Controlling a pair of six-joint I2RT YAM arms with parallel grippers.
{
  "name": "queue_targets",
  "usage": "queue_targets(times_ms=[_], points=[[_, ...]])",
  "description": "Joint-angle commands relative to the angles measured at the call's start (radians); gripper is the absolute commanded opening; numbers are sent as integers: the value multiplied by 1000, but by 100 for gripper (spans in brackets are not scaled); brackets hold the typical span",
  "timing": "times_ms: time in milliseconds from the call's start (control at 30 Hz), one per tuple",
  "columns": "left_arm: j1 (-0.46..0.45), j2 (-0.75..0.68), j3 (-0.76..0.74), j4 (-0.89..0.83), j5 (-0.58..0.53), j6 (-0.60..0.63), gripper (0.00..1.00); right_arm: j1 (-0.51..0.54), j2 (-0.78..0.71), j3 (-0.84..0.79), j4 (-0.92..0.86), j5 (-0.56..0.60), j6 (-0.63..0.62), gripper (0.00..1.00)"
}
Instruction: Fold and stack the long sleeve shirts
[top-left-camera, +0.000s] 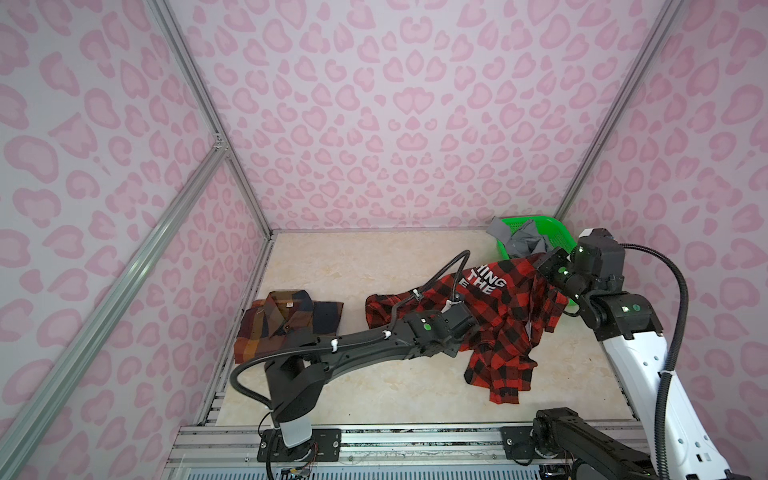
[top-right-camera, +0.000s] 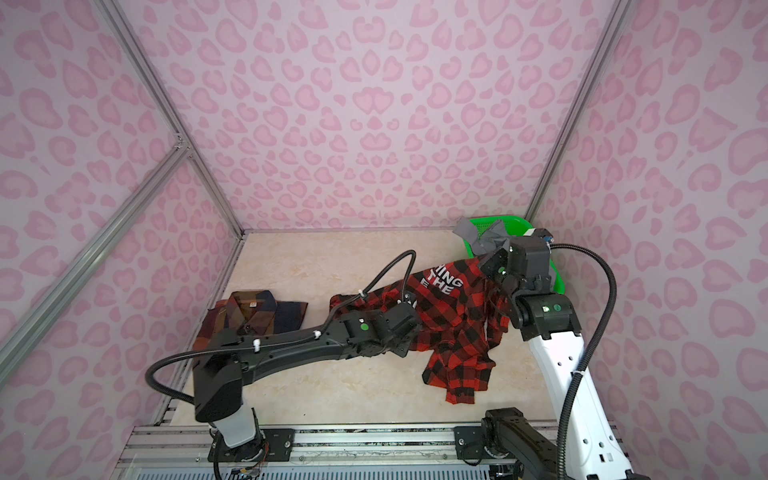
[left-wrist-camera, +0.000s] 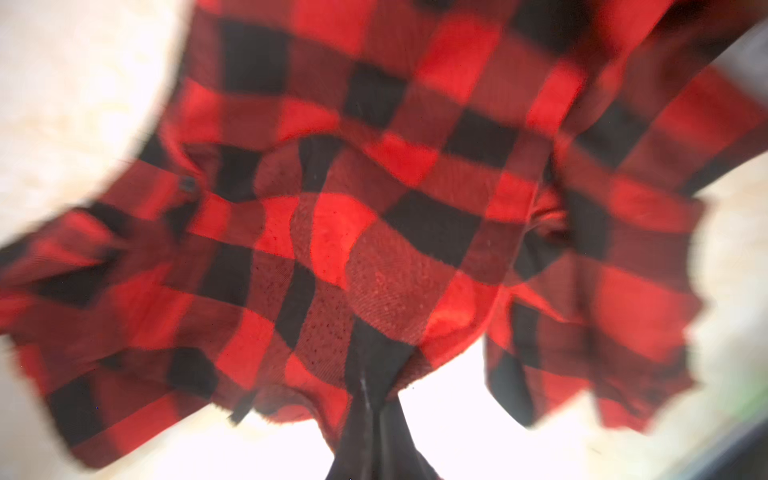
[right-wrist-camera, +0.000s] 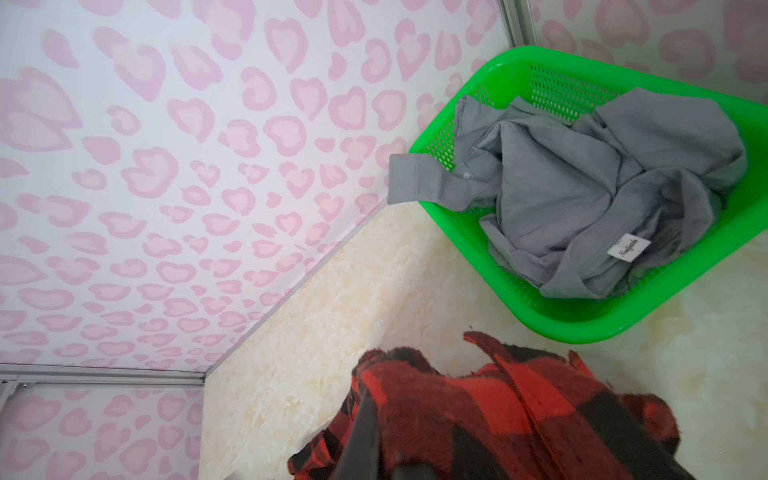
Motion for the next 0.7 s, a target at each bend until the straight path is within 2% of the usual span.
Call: queue_targets(times_ms=[0, 200, 333, 567, 667], points=[[3, -131, -6, -153, -90, 20, 4, 1, -34, 66, -56, 1, -40, 0], [2, -389, 34, -382, -202, -29, 4, 1, -135, 243, -197, 13, -79, 0], [-2, -541, 128, -529, -256, -79, 4, 3, -166, 370, -299, -40, -89, 0], [-29, -644, 353, -753, -342, -163, 3, 6, -167, 634, -450, -45, -45, 0], [-28, -630, 449, -826, -405, -148, 3, 6, -153, 648, -455, -27, -33, 0]])
